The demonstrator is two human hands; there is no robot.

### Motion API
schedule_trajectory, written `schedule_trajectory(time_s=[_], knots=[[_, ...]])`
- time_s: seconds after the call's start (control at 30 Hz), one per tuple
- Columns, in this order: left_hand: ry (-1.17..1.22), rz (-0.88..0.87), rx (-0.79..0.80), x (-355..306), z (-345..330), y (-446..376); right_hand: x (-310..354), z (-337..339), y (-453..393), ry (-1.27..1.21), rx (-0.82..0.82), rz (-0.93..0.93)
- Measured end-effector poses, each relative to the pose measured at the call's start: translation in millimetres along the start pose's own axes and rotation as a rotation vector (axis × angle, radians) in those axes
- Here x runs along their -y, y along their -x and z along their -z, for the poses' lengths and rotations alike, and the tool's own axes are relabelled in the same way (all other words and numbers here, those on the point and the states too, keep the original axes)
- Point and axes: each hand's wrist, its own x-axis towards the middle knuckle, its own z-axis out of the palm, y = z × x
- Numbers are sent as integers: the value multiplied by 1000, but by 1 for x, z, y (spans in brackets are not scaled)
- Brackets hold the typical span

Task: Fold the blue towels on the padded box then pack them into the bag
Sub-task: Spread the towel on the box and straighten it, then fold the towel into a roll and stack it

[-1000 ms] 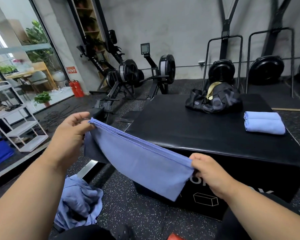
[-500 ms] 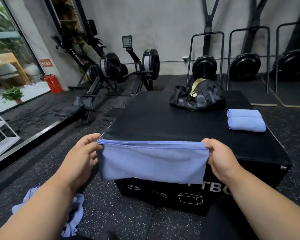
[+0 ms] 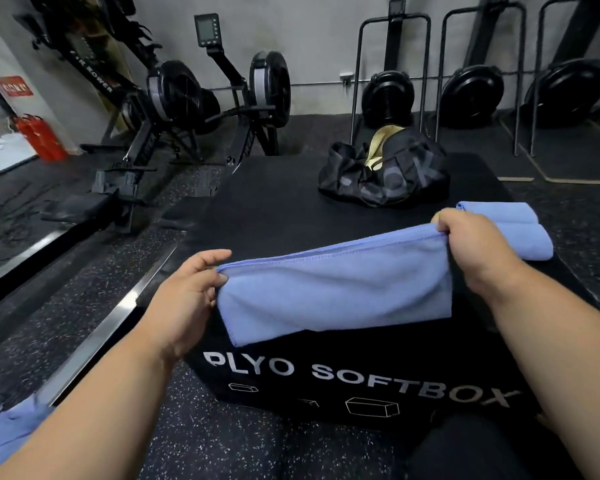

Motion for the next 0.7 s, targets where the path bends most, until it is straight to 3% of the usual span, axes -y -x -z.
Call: schedule_trajectory(time_s=[0.17,0.27,0.37,0.5,0.7], knots=[[-238,86,-66,36,-9,-101,-34,-51,-95,186,211,35],[-492,61,-83,66,0,-136,-80,-78,-118,215,192,-65],[-511,66,-88,75,6,-151,-110,-90,-127,411,164,4],[-584,9,-5,80,10,-152,-112,-91,-148,427,216,25],[-673,-49,-97,85,3,-152,-112,-94,-165,369,261,42]])
